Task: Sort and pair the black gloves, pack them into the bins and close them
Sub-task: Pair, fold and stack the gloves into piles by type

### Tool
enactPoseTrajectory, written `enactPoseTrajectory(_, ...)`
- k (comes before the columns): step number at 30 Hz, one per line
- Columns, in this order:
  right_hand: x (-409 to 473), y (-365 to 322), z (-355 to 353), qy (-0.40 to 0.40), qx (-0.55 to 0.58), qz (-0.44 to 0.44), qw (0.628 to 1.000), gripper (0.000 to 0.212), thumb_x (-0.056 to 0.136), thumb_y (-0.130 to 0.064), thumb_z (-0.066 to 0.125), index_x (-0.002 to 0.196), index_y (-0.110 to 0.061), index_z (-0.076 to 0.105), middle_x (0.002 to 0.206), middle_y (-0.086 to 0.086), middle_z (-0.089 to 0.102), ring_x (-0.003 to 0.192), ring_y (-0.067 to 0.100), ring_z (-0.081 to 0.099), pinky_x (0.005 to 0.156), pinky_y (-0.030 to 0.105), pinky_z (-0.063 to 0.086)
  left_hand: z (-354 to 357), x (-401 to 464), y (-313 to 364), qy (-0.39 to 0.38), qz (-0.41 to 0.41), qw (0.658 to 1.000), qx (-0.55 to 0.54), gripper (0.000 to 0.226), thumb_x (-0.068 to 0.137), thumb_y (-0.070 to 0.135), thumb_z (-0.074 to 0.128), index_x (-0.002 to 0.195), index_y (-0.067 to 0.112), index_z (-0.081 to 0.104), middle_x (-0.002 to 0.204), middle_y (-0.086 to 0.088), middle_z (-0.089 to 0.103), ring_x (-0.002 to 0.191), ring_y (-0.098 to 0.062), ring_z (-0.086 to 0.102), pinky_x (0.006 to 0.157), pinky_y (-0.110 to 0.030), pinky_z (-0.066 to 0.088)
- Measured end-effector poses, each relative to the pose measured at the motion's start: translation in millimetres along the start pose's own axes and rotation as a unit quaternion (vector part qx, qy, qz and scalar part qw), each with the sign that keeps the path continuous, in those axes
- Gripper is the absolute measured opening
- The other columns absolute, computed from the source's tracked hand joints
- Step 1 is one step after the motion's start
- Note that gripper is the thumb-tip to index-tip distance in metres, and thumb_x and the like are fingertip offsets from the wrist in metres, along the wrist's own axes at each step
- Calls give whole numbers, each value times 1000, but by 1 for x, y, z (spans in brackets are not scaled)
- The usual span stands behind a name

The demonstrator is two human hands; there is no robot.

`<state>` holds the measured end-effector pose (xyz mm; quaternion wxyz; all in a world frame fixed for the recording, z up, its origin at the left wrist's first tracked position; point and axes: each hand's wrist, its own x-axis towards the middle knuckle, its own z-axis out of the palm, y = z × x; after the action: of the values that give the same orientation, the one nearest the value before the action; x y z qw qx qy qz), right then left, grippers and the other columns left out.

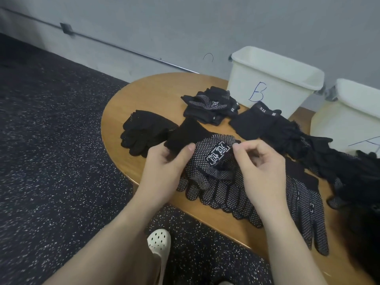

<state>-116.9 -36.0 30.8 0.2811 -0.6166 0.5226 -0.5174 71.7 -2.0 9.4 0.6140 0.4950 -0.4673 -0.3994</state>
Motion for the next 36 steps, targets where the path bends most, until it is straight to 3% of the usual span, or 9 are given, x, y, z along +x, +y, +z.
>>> enactPoseTrajectory(8, -20, -16, 4, -86, -22, -177, 980, 7, 94, -19, 70, 99, -22, 74, 102, -14, 69, 101, 17, 66, 83, 24, 51, 2, -6, 3, 33, 51, 998, -15, 27, 101, 25, 65, 77, 17, 72, 82, 3, 75, 79, -11, 69, 68, -26, 51)
enactPoseTrajectory(12, -33, -22, 13, -119, -40, -168, 978, 35, 91, -42, 67, 124, -30, 68, 121, -23, 61, 108, 13, 60, 87, 16, 46, 10, -13, 7, -46, 89, 995, -25, 7, 95, 23, 69, 96, 22, 76, 82, 6, 74, 77, -4, 66, 69, -19, 51)
enactPoseTrajectory(16, -26, -24, 4, -127, -26, -114, 985, 51, 84, -55, 67, 131, -37, 62, 128, -24, 62, 124, 10, 58, 97, 20, 47, 11, -15, 5, -166, 100, 981, -22, 39, 99, 15, 53, 135, 22, 66, 104, -8, 75, 98, -35, 69, 87, -43, 59)
enactPoseTrajectory(20, -23, -23, 0, -95, -21, -110, 989, 39, 83, -44, 78, 120, -39, 66, 118, -22, 68, 117, 6, 64, 97, 18, 49, 17, -17, 3, -183, 116, 976, 35, 42, 105, 9, 46, 138, 26, 65, 124, 7, 70, 112, -21, 66, 91, -24, 53)
enactPoseTrajectory(23, -17, -16, -5, -38, -1, -99, 994, 13, 93, -23, 72, 105, -23, 77, 100, -10, 75, 97, 8, 71, 85, 25, 56, 18, -17, -1, -183, 137, 969, 90, 46, 102, 1, 44, 139, 19, 64, 121, 7, 65, 111, -24, 62, 90, -31, 53)
enactPoseTrajectory(26, -13, -19, -15, 4, 42, -80, 996, 18, 98, -30, 65, 96, -15, 75, 89, 3, 75, 84, 20, 71, 74, 34, 58, 18, -18, 2, -125, 159, 972, 118, 36, 102, 8, 50, 130, 21, 69, 120, 10, 64, 111, -23, 63, 94, -37, 54)
enactPoseTrajectory(29, -12, -27, -28, -12, 113, -64, 991, 12, 95, -37, 68, 100, -35, 79, 97, -8, 78, 96, 11, 73, 85, 35, 61, 14, -16, 8, -84, 111, 986, 93, 40, 95, 36, 65, 135, 31, 60, 128, 16, 59, 123, -17, 58, 100, -34, 51)
enactPoseTrajectory(31, -14, -29, -36, -34, 147, -34, 988, 31, 87, -50, 75, 99, -22, 78, 92, 3, 74, 94, 22, 70, 88, 51, 58, 9, -14, 11, -146, 45, 987, 46, 63, 86, 49, 71, 145, 37, 49, 142, 20, 55, 135, -7, 51, 108, -27, 46)
enactPoseTrajectory(36, -21, -40, -40, -78, 223, 23, 971, 29, 87, -35, 75, 98, -8, 76, 98, 27, 66, 96, 34, 66, 92, 59, 55, 2, -13, 13, -306, -43, 943, -122, 46, 87, 30, 74, 131, 18, 67, 129, -14, 69, 120, -22, 65, 100, -35, 52)
